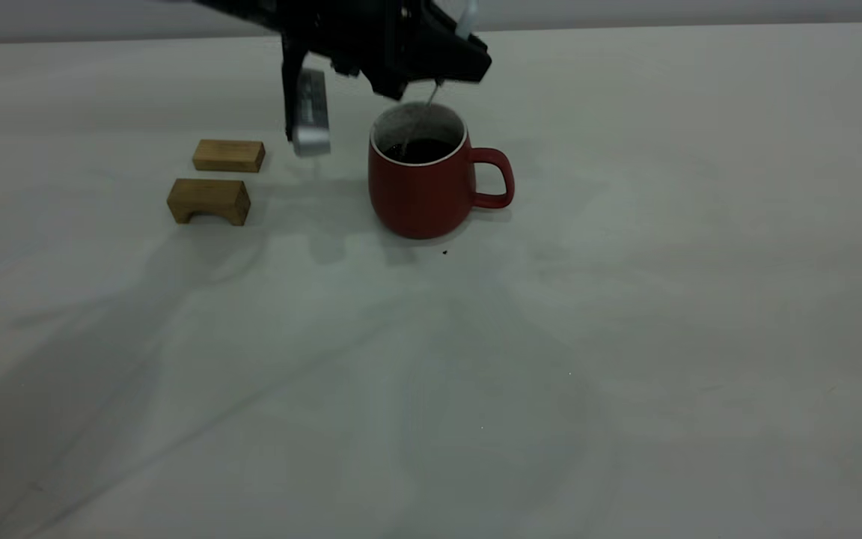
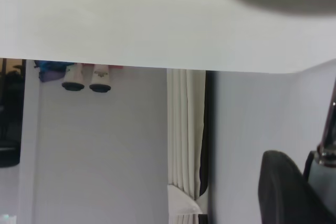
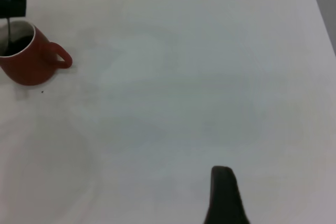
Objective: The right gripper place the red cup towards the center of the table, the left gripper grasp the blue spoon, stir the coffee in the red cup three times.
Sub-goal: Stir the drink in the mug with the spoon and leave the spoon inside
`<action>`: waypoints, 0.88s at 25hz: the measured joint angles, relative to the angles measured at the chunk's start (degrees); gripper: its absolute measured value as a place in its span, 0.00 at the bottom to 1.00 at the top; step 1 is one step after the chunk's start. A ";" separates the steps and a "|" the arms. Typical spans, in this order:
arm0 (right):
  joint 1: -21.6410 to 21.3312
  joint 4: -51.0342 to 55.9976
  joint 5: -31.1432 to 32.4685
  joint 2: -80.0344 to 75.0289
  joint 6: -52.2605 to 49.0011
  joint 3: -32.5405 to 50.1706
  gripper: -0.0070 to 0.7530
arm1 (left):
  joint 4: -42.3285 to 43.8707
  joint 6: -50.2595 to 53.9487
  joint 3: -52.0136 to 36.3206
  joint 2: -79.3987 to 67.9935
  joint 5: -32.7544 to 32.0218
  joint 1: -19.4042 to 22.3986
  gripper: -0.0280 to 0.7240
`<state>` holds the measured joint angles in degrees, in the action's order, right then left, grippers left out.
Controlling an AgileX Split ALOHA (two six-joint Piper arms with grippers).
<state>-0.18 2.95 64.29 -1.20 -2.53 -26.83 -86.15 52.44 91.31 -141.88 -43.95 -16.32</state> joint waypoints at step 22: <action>0.00 0.00 0.00 0.00 0.00 0.00 0.76 | -4.03 -5.50 0.11 -1.82 4.46 -0.60 0.19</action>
<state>-0.18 2.95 64.29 -1.20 -2.53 -26.83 -90.17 46.94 91.42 -143.70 -39.49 -16.91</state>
